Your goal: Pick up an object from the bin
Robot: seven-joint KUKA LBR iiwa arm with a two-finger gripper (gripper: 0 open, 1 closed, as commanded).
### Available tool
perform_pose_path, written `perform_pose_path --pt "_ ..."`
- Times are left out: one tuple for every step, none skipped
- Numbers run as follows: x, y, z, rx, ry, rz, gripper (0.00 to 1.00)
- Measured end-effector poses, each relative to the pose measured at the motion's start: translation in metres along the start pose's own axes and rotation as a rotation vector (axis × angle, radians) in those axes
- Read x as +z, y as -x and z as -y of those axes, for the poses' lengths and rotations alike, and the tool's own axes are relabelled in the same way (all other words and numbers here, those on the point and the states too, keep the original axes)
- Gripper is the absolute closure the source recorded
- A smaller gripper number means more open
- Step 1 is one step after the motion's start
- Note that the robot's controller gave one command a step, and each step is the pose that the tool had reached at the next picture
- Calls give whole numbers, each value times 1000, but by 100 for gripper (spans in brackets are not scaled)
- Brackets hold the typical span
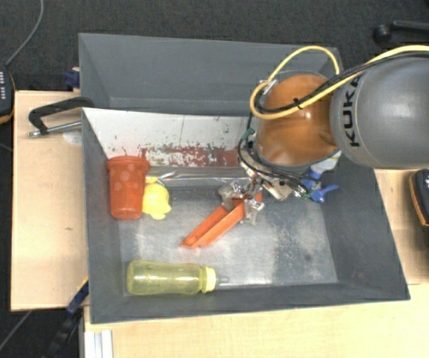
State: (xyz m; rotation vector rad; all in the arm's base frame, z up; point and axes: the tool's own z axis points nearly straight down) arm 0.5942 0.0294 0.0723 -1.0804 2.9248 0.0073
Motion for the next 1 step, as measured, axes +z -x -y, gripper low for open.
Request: perform_pose_path --pt "0 0 0 0 0 0 100"
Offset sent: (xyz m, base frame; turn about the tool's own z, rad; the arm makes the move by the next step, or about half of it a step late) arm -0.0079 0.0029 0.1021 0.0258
